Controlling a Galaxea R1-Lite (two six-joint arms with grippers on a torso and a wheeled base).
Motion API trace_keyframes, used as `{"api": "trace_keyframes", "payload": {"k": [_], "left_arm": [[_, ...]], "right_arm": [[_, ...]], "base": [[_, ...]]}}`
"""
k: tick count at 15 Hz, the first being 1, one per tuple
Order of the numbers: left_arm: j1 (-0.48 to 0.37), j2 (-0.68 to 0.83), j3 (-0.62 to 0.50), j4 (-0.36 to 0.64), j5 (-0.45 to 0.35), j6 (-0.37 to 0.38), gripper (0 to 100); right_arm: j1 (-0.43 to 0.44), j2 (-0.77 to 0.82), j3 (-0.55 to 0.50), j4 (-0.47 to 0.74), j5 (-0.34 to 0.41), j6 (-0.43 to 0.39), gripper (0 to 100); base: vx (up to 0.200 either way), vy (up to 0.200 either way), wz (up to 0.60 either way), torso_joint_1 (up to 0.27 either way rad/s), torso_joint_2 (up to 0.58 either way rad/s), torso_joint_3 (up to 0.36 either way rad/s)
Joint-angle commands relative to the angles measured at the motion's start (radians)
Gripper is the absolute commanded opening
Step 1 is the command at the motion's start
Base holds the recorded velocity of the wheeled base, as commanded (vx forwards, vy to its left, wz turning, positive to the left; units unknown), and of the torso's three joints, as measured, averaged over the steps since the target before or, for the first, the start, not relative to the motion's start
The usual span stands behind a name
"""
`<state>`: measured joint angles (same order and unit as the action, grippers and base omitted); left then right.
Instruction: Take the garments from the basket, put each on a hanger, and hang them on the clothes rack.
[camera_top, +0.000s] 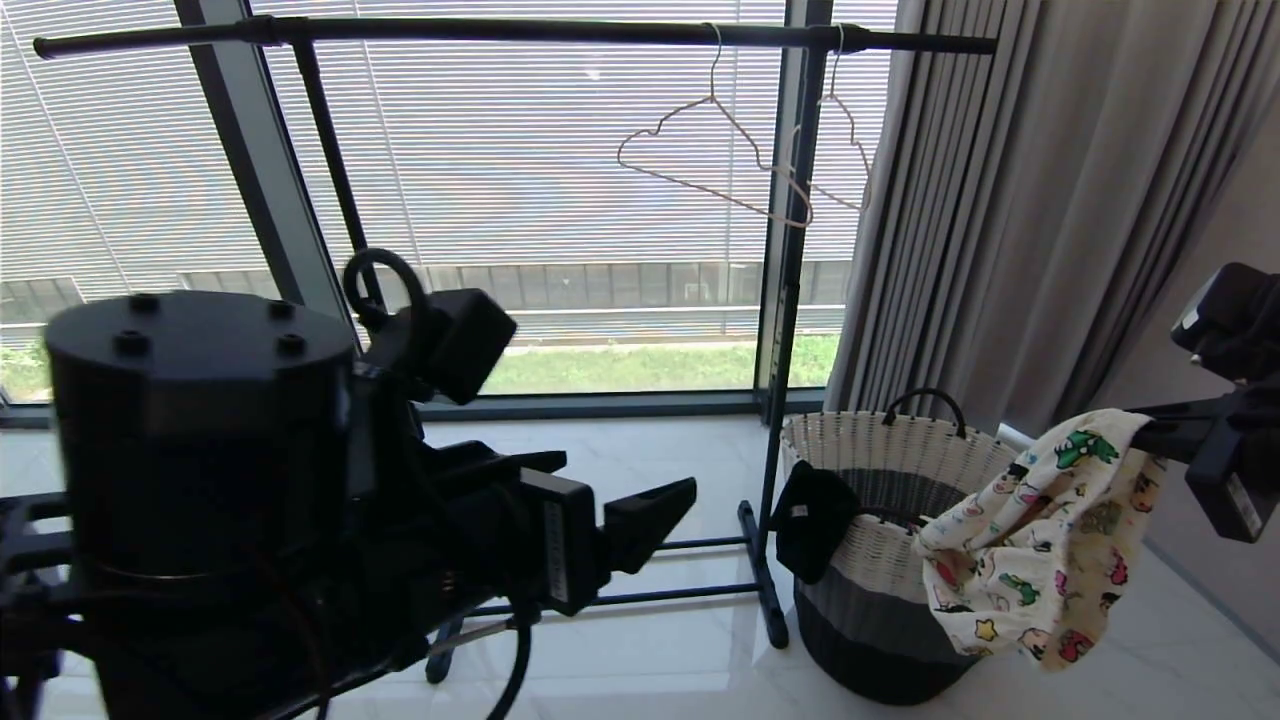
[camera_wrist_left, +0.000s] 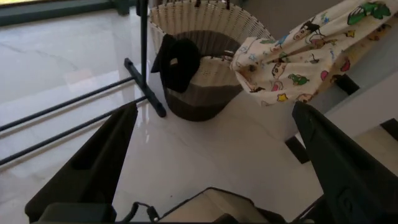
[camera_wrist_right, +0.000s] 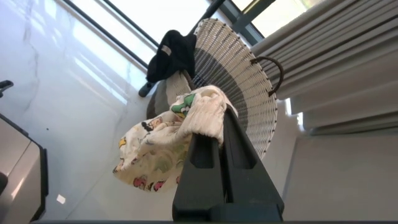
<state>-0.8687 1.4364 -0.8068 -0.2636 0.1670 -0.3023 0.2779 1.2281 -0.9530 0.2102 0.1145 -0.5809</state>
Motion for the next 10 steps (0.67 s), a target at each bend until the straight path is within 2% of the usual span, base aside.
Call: {"api": "trace_keyframes", "payload": {"k": [1,4,5,10], "left_arm": [[-0.171,0.317,-0.124,-0.054,0.060,-0.078,100],[-0.289,0.524,-0.344,-0.055,0.075,-0.230,100],[-0.311,0.599,-0.433,-0.055,0.097,-0.259,100],[-0.342,0.845,-0.675,-0.055,0.124,-0.267,100]], "right_arm": [[0.014,-0.004,-0.003,0.000,-0.001,0.003,0],[0.040,-0.009,-0.001,0.000,-0.004,0.003,0],[0.050,-0.009,-0.001,0.000,-0.004,0.003,0],[0.061,-0.013,-0.001,-0.002,-0.004,0.007,0]], "base": [[0.000,0.000,0.00,0.000,0.00,0.000],[0.000,0.000,0.00,0.000,0.00,0.000],[0.000,0.000,0.00,0.000,0.00,0.000],[0.000,0.000,0.00,0.000,0.00,0.000]]}}
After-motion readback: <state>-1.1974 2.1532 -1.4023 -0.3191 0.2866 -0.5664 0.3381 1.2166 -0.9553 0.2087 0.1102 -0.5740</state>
